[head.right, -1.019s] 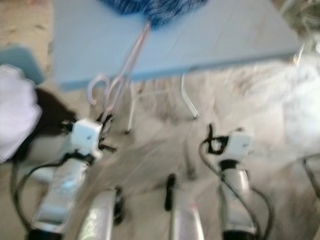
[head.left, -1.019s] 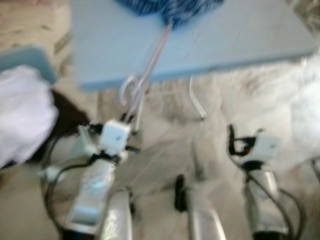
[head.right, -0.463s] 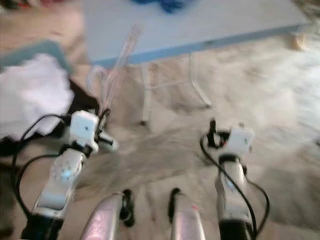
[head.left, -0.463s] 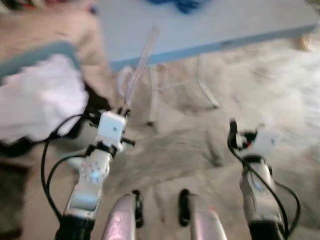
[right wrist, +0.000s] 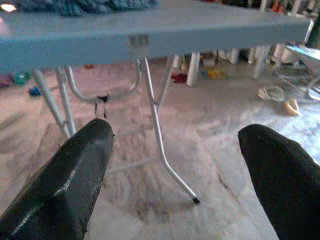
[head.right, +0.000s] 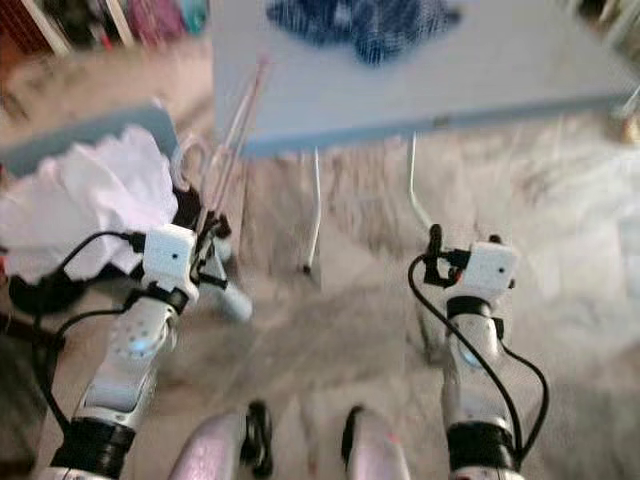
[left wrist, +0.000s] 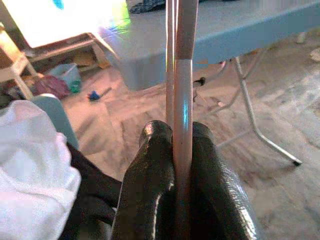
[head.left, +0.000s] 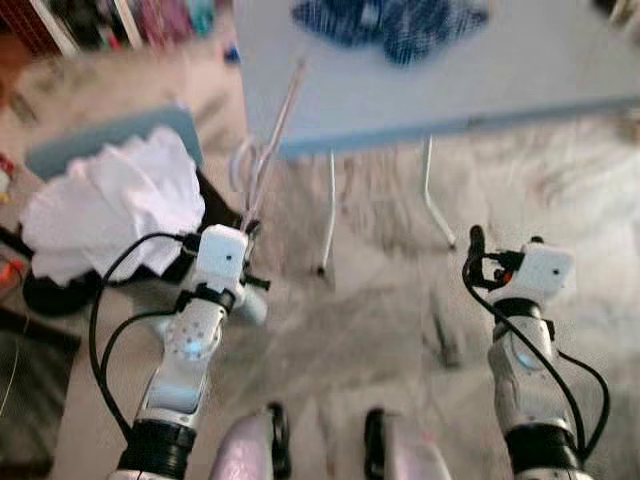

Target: Hang hanger

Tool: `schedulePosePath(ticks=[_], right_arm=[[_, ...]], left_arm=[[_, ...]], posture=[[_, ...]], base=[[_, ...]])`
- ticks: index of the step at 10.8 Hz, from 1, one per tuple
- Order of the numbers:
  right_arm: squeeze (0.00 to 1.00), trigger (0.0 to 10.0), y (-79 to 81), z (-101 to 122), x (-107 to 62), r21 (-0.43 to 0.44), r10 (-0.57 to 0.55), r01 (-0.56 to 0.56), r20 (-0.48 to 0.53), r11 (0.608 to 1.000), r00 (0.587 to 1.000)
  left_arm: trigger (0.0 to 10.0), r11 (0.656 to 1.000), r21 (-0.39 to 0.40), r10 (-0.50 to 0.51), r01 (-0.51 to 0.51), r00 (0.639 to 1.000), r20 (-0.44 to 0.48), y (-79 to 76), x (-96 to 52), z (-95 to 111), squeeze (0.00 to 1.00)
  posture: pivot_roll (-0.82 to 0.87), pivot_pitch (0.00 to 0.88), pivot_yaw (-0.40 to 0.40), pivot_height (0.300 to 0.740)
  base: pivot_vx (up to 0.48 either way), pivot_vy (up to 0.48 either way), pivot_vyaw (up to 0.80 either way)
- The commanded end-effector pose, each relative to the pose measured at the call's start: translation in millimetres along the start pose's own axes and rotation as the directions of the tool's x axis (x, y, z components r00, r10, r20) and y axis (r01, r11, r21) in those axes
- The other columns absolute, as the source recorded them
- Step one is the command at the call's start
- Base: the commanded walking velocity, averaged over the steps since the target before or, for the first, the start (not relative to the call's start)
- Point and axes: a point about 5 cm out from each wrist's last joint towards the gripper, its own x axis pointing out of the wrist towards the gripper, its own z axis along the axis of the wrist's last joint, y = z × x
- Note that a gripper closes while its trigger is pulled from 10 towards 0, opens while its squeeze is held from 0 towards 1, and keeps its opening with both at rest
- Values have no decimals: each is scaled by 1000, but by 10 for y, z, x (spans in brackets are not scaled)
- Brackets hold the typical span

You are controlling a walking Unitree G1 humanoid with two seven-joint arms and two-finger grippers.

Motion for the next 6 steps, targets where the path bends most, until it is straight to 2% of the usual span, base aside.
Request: schedulePosePath(ticks=[1,2,3,4,5,6], right_arm=[[0,10000,55,34,39,-39,61,-60,22,997,998],[0,10000,127,104,81,-121,161,-155,48,981,986],[0,10000,140,230,160,-276,372,-349,35,896,928],[0,10000,49,281,192,-311,445,-424,-4,850,895],[0,10000,-8,322,193,-362,541,-522,-56,772,839],[0,10000,-91,392,164,-406,700,-699,-174,590,692]], left_arm=[[10000,991,1,-137,137,989,-61,-113,-6,-105,0],[10000,968,14,-248,252,959,-139,-192,-6,-198,0],[10000,928,-17,-363,372,894,-263,-159,-69,-373,0],[10000,903,14,-407,429,867,-286,-141,-122,-409,0],[10000,883,19,-441,469,841,-314,-133,-174,-454,0],[10000,816,-10,-549,578,769,-328,-191,-287,-482,0]], posture=[[1,100,22,740],[3,110,18,740],[-5,127,7,740],[-7,137,-1,740],[-10,145,-4,740],[-11,154,-6,740]], base=[[0,0,0],[0,0,0],[0,0,0],[0,0,0],[0,0,0],[0,0,0]])
